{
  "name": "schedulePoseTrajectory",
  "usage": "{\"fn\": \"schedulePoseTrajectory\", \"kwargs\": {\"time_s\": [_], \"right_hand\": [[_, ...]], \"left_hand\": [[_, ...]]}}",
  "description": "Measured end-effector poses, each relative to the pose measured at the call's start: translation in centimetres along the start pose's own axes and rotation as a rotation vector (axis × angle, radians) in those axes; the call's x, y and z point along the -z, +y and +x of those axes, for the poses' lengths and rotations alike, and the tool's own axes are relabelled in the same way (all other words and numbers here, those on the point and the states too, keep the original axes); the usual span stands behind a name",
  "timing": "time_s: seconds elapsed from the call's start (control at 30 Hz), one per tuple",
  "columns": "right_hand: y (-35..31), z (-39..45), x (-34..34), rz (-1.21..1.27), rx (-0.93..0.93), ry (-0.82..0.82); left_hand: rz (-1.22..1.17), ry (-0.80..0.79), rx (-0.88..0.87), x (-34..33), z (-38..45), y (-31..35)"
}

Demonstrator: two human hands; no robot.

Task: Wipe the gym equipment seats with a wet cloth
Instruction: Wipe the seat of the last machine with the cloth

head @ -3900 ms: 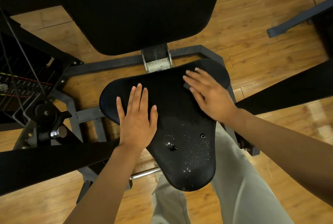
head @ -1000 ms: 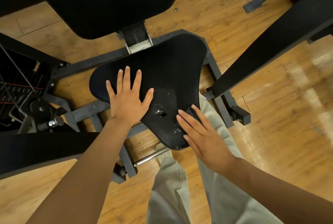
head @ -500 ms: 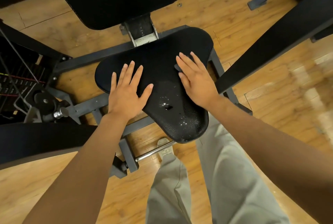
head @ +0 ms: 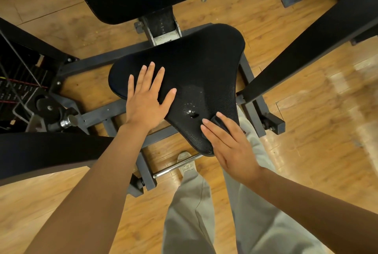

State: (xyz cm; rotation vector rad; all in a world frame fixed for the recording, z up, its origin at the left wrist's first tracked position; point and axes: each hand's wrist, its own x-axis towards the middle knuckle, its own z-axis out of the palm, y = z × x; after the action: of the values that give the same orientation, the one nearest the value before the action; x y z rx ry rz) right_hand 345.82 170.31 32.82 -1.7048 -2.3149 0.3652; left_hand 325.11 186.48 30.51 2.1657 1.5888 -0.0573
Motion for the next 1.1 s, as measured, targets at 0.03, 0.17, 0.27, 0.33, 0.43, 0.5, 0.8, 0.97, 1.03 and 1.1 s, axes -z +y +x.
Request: {"fn": "schedulePoseTrajectory", "kwargs": {"time_s": [0.03, 0.17, 0.27, 0.33, 0.43, 0.5, 0.8, 0.97, 1.03, 1.1], "right_hand": [[0.2, 0.5, 0.3, 0.023, -0.002, -0.014], [1.6, 4.2, 1.2, 0.104, 0.025, -0.116], [3.6, 9.3, 0.4, 0.110, -0.047, -0.111], [4.4, 13.0, -0.4, 0.101, -0.116, -0.099], [4.3, 15.5, -0.8, 0.073, -0.193, -0.098], [3.4, 14.2, -0.6, 0.031, -0.176, -0.052], [0.6, 1.1, 0.7, -0.194, 0.279, -0.153], [0.3, 2.2, 0.5, -0.079, 0.194, -0.147], [-0.1, 4.0, 0.6, -0.028, 0.117, -0.152], [-0.3, 6.4, 0.4, -0.001, 0.062, -0.141]], "left_hand": [[-0.004, 0.008, -0.006, -0.1, 0.0, -0.1], [-0.006, 0.033, -0.024, -0.5, 0.1, -0.4], [-0.017, 0.033, -0.022, -0.7, -0.1, -0.4], [-0.025, 0.042, -0.019, -0.6, 0.1, -0.4], [-0.033, 0.050, -0.029, -0.5, 0.2, -0.6], [-0.050, 0.038, -0.044, -0.3, 0.1, -0.8], [-0.094, 0.023, -0.109, 0.4, 0.2, -1.9], [-0.113, 0.049, -0.121, 0.2, 0.0, -2.0], [-0.124, 0.057, -0.129, 0.1, 0.0, -2.1], [-0.138, 0.059, -0.140, 0.1, 0.1, -2.3]]}}
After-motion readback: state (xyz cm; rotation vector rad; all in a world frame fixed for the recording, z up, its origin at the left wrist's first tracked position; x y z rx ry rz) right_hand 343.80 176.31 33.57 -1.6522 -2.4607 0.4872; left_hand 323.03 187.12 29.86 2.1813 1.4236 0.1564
